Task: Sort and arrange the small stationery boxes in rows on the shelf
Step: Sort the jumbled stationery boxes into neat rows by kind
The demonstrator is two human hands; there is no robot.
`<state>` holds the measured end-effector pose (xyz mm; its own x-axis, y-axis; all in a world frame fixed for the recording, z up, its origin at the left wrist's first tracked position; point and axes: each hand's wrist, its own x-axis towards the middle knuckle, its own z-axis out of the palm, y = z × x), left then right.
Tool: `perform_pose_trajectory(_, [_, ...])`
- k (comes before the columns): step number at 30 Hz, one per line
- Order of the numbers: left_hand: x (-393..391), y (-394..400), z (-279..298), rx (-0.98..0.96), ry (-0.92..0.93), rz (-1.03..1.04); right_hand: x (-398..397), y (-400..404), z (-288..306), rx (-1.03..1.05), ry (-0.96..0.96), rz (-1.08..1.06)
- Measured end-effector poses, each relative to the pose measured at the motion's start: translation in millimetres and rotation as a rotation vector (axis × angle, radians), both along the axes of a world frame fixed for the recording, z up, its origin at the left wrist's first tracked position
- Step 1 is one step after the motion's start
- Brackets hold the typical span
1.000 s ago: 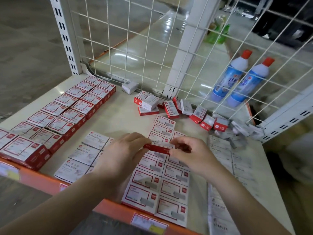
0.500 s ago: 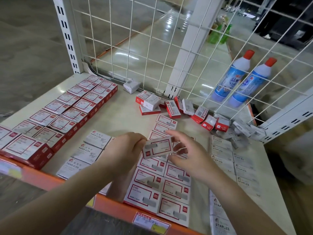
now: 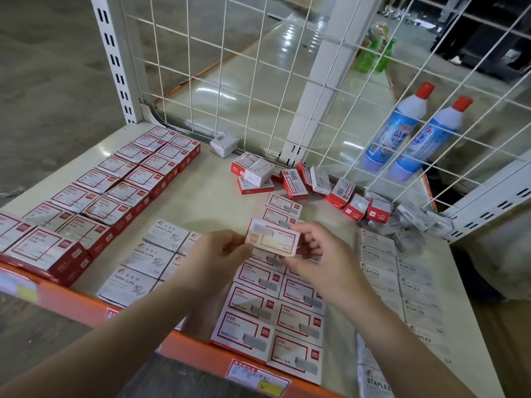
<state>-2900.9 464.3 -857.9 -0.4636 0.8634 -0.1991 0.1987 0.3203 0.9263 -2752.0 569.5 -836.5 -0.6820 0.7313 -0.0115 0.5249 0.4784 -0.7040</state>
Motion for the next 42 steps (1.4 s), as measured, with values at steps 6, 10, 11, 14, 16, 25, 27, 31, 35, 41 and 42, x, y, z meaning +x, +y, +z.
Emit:
perform_pose_trajectory(6, [-2.2, -0.6, 5.1, -0.045, -0.027, 0.079, 0.9, 1.7, 1.1, -0.020, -0.092, 0.075])
perform_pose_trajectory(10, [-2.9, -3.0, 4.2, -0.080, 0.054, 0.014, -7.7, 8.0, 5.9, 0.004, -0.071, 0.079])
perform_pose_trajectory(11, [-2.5, -3.2, 4.3, -0.094, 0.076, -0.008, -10.7, 9.1, 8.0, -0.004, -0.071, 0.089])
perform_pose_trajectory(14, [-0.6, -2.4, 4.0, -0.093, 0.133, -0.058, -19.5, 8.8, 13.8, -0.039, -0.095, 0.158])
perform_pose_trajectory(16, [1.6, -2.1, 5.4, -0.093, 0.184, -0.078, -24.6, 6.5, 15.7, -0.055, -0.121, 0.199])
perform_pose_trajectory(25, [10.0, 0.5, 4.0, -0.094, 0.048, -0.037, -23.2, 7.4, 19.4, -0.067, 0.056, -0.056])
perform_pose_trajectory(27, [14.9, -0.7, 5.1, -0.138, 0.030, -0.077, -22.3, 8.7, 20.2, -0.111, 0.161, -0.145])
perform_pose_trajectory(31, [24.7, 1.4, 9.5, -0.165, -0.002, -0.109, -23.9, 4.1, 19.5, -0.190, 0.242, -0.211])
perform_pose_trajectory(35, [24.5, 4.3, 10.2, -0.106, -0.056, 0.003, -21.4, -1.7, 19.8, -0.255, 0.281, -0.187])
perform_pose_trajectory(41, [17.4, -0.3, 16.0, 0.005, -0.268, 0.266, -13.9, 1.4, 7.1, -0.253, 0.124, -0.094])
perform_pose_trajectory(42, [17.1, -0.8, 17.4, 0.022, -0.294, 0.284, -13.4, 1.2, 5.1, -0.246, 0.115, -0.085])
